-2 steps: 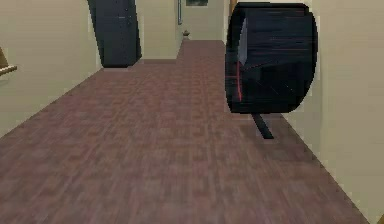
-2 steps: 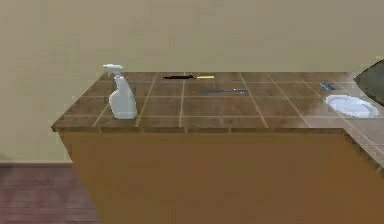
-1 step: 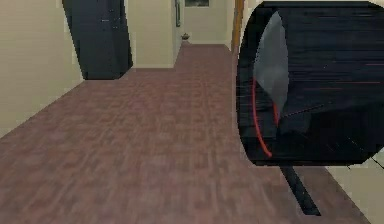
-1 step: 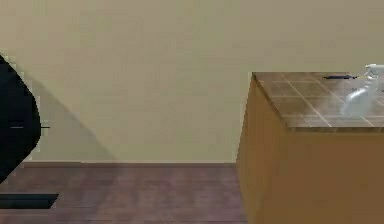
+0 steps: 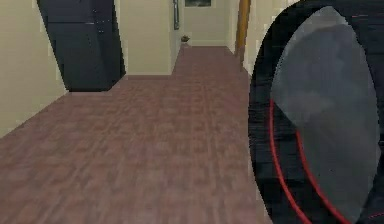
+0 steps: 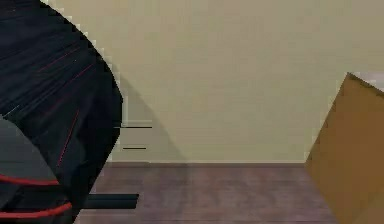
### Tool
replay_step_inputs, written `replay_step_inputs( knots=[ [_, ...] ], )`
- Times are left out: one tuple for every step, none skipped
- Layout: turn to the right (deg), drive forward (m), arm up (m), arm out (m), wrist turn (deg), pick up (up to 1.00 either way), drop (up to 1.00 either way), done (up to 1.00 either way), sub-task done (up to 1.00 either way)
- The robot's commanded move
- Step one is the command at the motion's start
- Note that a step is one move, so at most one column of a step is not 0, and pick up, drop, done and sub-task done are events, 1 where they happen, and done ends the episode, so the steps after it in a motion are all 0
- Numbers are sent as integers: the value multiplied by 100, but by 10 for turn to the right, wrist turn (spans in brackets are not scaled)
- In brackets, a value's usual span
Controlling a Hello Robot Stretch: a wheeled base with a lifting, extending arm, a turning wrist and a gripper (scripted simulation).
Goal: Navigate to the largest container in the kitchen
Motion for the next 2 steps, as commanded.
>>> replay_step_inputs(
  knots=[
    [360, 0, 0, 0, 0, 0, 0, 0, 0],
    [0, 0, 0, 0, 0, 0, 0, 100, 0]
  ],
)
